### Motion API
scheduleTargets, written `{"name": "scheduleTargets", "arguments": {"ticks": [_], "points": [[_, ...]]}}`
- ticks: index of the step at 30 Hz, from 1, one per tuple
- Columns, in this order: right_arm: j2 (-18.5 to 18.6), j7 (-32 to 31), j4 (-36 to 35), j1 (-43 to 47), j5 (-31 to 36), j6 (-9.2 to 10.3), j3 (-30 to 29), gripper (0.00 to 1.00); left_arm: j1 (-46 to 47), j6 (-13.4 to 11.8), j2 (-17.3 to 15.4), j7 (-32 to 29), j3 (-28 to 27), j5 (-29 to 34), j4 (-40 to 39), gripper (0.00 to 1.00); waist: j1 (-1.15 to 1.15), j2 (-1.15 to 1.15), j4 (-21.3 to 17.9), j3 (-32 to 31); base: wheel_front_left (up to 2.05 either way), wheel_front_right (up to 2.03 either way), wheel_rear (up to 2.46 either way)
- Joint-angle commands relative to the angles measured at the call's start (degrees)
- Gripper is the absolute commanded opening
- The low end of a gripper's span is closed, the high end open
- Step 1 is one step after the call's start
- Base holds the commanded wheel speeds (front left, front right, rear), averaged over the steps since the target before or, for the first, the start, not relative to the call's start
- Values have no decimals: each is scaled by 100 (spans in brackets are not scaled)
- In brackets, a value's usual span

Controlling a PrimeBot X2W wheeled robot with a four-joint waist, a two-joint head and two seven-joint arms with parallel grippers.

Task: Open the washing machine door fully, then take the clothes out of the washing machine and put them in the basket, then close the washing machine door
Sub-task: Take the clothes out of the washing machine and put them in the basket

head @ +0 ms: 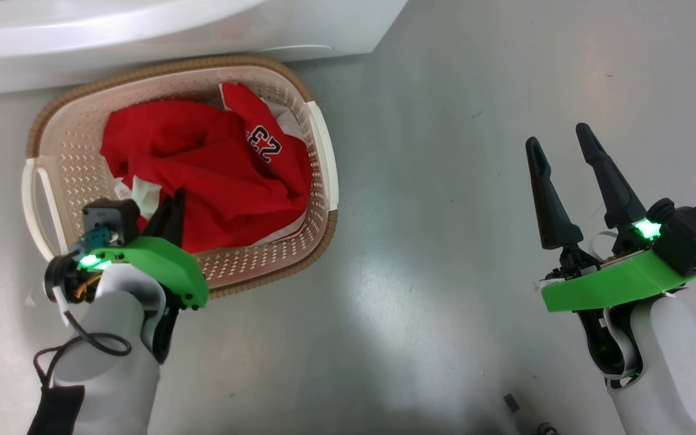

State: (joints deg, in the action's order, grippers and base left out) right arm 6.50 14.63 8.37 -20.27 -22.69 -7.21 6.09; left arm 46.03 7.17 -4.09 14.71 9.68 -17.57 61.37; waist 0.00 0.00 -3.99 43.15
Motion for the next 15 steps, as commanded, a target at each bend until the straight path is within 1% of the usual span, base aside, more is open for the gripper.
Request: {"name": "scheduleTargets", "arguments": {"ticks": [1,6,15], "points": [[-22,37,-101,86,103,-28,97,100,-102,32,-208,29,-136,-34,-23,100,0,0,10,-19,0,0,0],[-15,37,-73,81,104,-28,87,100,-153,32,-212,29,-177,-57,-65,100,0,0,41,-93,0,0,0],[38,37,22,179,88,-28,54,100,-505,32,-173,29,-273,-122,-479,100,0,0,138,-553,0,0,0]]}}
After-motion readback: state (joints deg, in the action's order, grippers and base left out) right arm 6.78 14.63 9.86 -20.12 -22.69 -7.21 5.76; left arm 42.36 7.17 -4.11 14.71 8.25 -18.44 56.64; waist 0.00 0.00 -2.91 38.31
